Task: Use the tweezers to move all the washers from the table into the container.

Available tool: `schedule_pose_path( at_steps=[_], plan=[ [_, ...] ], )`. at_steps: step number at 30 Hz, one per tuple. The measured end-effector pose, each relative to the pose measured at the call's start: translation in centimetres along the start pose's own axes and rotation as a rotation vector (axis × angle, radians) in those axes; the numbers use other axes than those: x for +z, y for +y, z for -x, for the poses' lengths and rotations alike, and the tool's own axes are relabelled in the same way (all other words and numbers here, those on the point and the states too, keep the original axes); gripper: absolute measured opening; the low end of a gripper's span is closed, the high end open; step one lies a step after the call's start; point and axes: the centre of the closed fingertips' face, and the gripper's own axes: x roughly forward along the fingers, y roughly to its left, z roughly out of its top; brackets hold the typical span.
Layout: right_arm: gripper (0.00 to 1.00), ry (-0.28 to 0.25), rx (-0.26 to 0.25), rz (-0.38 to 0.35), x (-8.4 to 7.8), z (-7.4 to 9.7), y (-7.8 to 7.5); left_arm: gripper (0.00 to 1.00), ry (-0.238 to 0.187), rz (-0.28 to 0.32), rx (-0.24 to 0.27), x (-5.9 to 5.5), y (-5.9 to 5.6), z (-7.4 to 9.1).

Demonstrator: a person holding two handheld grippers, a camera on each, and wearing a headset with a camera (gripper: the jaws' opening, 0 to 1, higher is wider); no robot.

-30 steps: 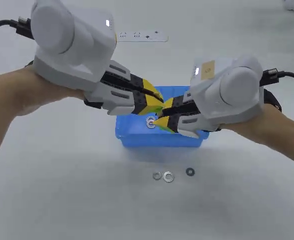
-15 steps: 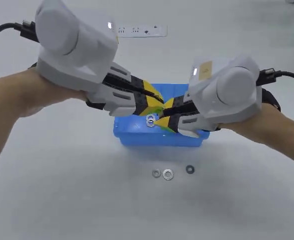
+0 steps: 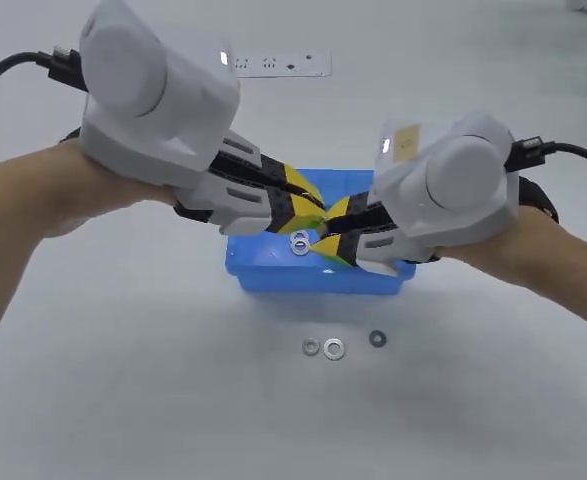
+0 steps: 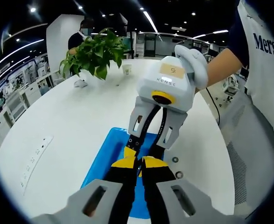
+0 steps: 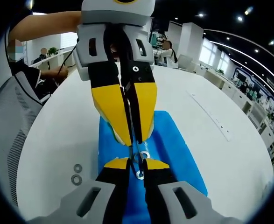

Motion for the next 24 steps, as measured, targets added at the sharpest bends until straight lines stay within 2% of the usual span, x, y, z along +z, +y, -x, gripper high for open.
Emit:
schedule_pose_path(
  at_steps=[7, 10, 13, 15, 19, 22, 24],
  plan=[
    [0.12, -0.029, -0.007, 0.009, 1.1, 1.2, 0.0, 0.07, -0.013, -0.044, 0.003, 1.5, -0.5, 0.8],
    [0.11, -0.054, -0.010, 0.014, 2.1, 1.9, 0.2, 0.07, -0.028, -0.068, 0.006, 2.4, -1.0, 1.4],
    [0.11, -0.091, -0.007, 0.005, 3.4, 2.7, 0.9, 0.07, -0.049, -0.089, 0.010, 3.7, -2.1, 2.2],
    [0.11, -0.106, -0.003, 0.007, 3.9, 3.2, 1.4, 0.07, -0.060, -0.096, 0.013, 3.6, -1.7, 2.3],
    [0.11, -0.126, 0.019, 0.010, 4.8, 4.0, 2.7, 0.07, -0.078, -0.114, 0.021, 4.3, -3.2, 3.4],
    [0.11, -0.127, 0.026, 0.024, 5.1, 4.3, 3.6, 0.07, -0.088, -0.116, 0.026, 4.1, -3.6, 3.7],
    [0.11, -0.122, 0.033, 0.031, 5.1, 4.5, 4.2, 0.07, -0.096, -0.110, 0.027, 4.2, -4.6, 3.9]
  ],
)
